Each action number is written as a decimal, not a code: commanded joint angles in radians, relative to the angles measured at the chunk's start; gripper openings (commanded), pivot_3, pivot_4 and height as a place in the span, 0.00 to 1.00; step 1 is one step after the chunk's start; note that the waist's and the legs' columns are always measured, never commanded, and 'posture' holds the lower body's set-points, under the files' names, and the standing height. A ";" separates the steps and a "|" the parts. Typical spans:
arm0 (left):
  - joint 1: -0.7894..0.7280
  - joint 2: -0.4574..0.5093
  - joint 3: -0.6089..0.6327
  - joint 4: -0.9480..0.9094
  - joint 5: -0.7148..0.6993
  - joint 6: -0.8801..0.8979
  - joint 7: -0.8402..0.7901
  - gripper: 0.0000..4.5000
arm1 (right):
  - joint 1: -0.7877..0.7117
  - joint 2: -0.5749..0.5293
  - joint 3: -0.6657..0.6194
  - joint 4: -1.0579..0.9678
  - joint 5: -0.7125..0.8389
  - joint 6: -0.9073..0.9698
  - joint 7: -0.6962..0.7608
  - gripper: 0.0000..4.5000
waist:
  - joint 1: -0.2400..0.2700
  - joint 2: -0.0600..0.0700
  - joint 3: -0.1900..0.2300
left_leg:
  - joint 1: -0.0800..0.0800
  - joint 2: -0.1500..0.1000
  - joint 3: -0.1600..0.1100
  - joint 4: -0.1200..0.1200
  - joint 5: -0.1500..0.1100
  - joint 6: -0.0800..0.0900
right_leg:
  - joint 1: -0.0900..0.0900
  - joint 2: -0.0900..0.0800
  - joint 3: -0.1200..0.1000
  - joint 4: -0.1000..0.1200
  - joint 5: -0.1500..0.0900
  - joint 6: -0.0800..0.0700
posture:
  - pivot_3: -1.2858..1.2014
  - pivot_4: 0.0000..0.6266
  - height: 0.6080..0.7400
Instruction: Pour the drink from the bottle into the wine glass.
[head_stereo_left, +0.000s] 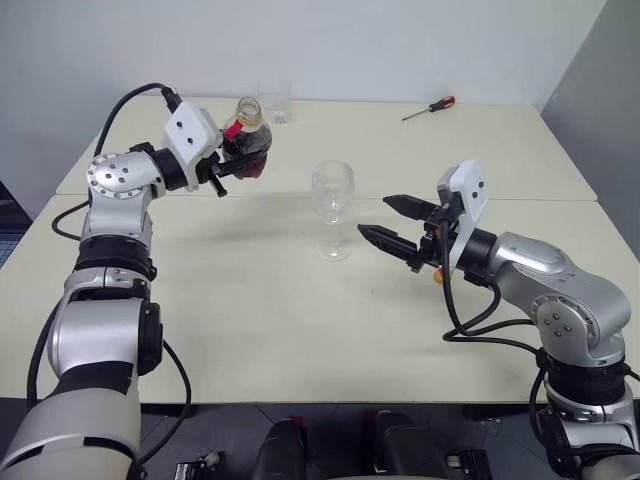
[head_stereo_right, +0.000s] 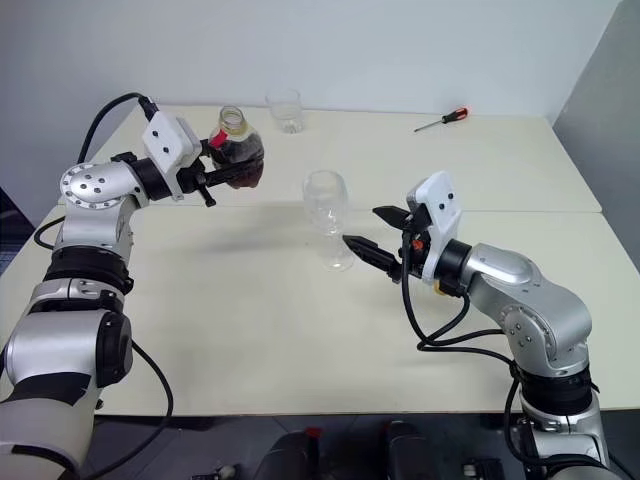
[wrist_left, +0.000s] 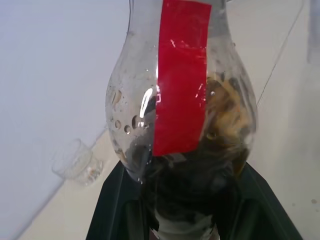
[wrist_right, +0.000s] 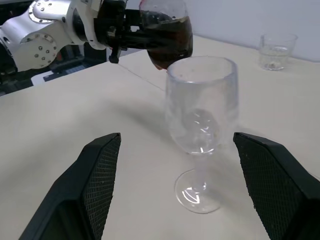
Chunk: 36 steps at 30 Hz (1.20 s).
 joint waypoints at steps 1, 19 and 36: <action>-0.073 0.014 -0.016 -0.011 0.023 -0.086 -0.002 0.28 | -0.033 0.003 -0.007 -0.004 -0.017 -0.053 -0.001 0.86 | 0.001 0.000 0.000 | 0.000 0.000 0.000 0.000 0.000 0.000 | 0.000 0.000 0.000 0.000 0.000 0.000 | 0.52 0.24 1.00; -0.219 -0.040 -0.124 0.156 0.171 -0.293 0.056 0.28 | -0.132 0.080 0.038 0.120 -0.105 -0.166 -0.007 0.86 | 0.004 0.000 0.000 | -0.001 -0.001 0.001 0.001 0.000 0.000 | -0.001 0.000 0.000 0.001 0.000 0.000 | 0.52 0.24 1.00; -0.291 -0.065 -0.192 0.213 0.287 -0.359 0.147 0.28 | -0.011 0.029 0.014 0.040 -0.106 -0.183 0.037 0.86 | 0.004 0.000 0.000 | -0.001 -0.001 0.001 0.001 0.000 0.000 | -0.001 0.000 0.000 0.002 0.000 0.000 | 0.52 0.24 1.00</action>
